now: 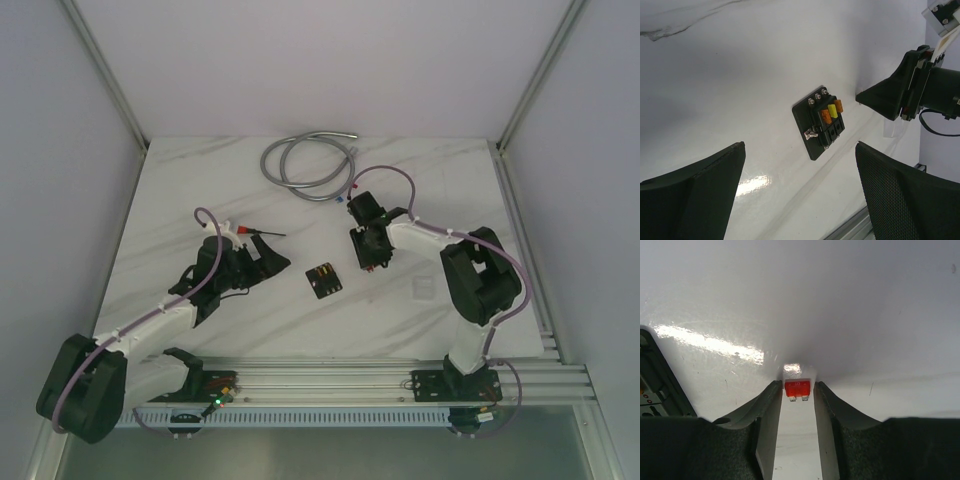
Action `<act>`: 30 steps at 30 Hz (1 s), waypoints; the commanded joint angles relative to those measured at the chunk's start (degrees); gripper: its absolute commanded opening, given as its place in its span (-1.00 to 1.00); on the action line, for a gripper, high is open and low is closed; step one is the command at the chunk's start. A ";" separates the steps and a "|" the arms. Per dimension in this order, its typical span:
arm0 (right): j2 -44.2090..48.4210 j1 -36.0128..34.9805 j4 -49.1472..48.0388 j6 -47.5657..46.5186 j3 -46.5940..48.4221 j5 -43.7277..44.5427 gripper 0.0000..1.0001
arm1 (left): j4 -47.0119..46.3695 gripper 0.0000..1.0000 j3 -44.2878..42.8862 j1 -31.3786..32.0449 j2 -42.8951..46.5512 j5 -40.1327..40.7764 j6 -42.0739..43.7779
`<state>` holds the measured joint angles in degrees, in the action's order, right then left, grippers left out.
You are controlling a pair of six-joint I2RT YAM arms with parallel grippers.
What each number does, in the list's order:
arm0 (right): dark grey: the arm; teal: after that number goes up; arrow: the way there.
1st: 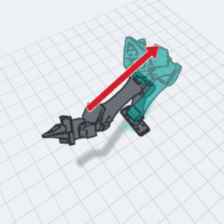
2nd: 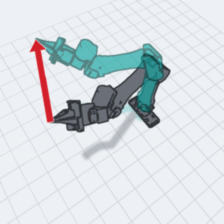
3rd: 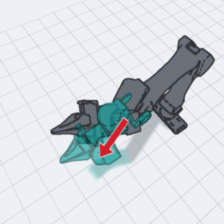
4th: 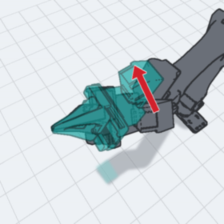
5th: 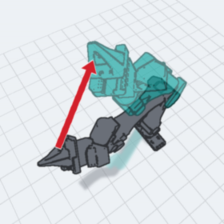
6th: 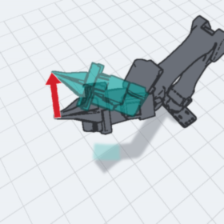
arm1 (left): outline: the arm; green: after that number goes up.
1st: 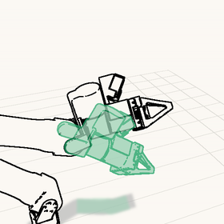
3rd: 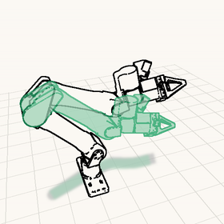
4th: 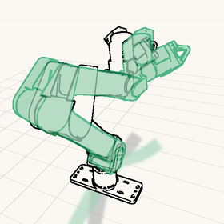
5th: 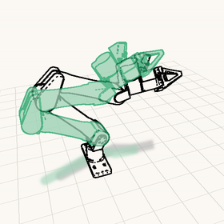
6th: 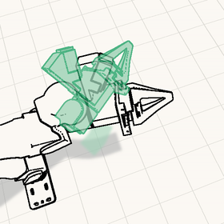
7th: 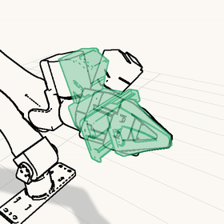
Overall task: Snap on the fuse box
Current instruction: Pick up the fuse from the center of the board.
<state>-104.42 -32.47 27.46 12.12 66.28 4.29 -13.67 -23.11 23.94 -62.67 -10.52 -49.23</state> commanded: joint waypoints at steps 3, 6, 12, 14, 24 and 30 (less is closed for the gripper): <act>-3.62 0.27 2.65 -0.78 0.54 -0.98 -0.27 | -0.12 1.00 -0.25 -0.36 -0.83 -1.21 0.63; -3.77 0.37 3.43 -0.72 0.81 -0.64 -0.33 | -0.13 1.00 -0.44 -0.26 -0.96 -1.34 0.71; -2.14 0.25 3.68 0.02 1.25 -0.43 -0.46 | -0.31 1.00 -0.86 -0.24 -1.56 -2.27 1.08; -1.04 0.15 3.35 0.61 1.47 -0.88 -0.49 | -0.90 1.00 -0.91 0.00 -1.56 -2.92 1.37; 8.67 -1.89 -2.52 7.78 1.86 -1.90 -0.56 | -13.56 0.89 0.73 4.38 -0.85 -3.33 -0.02; 14.98 -4.16 -8.14 14.63 1.19 -3.46 -0.57 | -19.05 0.73 -0.75 10.58 -2.18 3.39 2.04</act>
<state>-93.30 -35.33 23.99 20.80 67.40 2.39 -25.91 -23.03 31.38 -64.03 -11.40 -49.15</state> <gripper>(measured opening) 0.299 0.890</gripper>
